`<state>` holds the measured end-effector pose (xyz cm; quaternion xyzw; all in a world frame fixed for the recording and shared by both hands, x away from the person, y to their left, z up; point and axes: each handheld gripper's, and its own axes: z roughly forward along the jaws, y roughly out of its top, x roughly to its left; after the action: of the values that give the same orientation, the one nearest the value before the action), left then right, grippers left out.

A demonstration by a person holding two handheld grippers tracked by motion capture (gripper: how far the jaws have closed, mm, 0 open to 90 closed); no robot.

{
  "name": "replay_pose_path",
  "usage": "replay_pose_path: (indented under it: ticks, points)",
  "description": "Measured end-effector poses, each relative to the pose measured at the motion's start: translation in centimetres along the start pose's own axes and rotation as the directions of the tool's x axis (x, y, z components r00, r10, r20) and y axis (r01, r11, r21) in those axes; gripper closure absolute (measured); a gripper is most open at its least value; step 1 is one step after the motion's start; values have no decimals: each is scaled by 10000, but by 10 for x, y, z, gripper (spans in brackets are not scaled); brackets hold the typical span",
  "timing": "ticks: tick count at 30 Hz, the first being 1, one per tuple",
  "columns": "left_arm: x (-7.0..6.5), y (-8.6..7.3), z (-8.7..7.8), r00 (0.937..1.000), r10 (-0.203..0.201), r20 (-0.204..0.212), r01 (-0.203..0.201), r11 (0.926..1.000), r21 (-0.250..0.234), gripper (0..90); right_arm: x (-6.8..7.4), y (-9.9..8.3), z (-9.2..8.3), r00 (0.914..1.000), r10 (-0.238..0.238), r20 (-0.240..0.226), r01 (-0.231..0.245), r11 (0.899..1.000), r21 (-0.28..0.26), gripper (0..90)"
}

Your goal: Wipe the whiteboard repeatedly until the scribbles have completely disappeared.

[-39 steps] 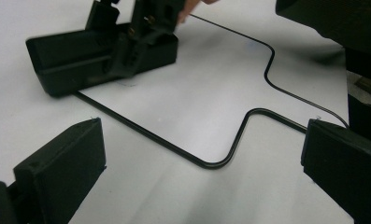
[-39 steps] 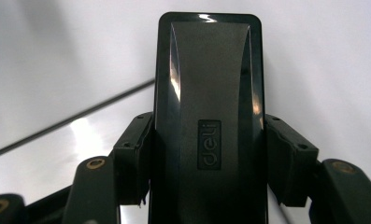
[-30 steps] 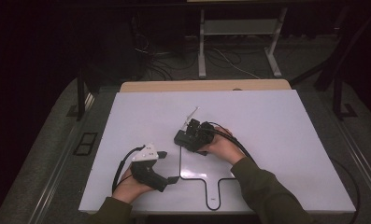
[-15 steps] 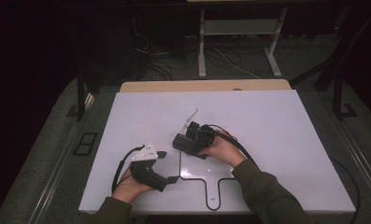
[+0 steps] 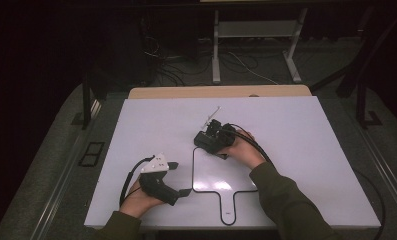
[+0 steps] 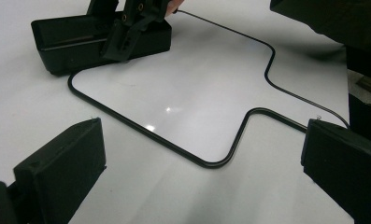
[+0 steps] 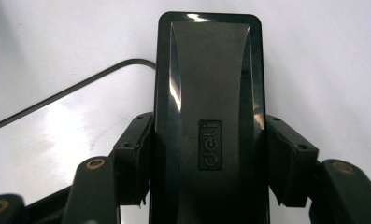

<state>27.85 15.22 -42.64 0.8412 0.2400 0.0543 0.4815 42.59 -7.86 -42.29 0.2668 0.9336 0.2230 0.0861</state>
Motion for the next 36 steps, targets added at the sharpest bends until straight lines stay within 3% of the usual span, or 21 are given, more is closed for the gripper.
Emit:
replay_pose_path:
  ticks: [5,13,16,20,25,32,36]
  points:
    - [0,0,1,10000,39,13,-39,10000,-1,0,7,0,-1,9999,-137,87,137,9999,16,389]
    - [0,0,1,10000,58,1,-58,10000,12,0,40,-1,-2,9947,-892,-505,886,9960,-129,389]
    - [-1,0,0,10000,19,-3,-19,10000,-6,0,43,-2,-4,9927,-1062,-570,1052,9942,-204,389]
    - [0,0,-1,10000,-2,-34,2,10000,-33,0,20,-3,-17,9954,-39,-959,-51,9956,-933,389]
    - [1,0,0,10000,27,-33,-27,10000,-45,0,-11,-6,-38,9953,641,-727,-731,9889,-1290,389]
    - [1,0,0,10000,32,1,-32,10000,-39,0,-50,-11,-44,9866,1614,-253,-1634,9776,-1326,389]
    - [1,0,-1,10000,-34,20,35,10000,-89,0,-72,-11,-41,9816,1909,5,-1894,9744,-1209,388]
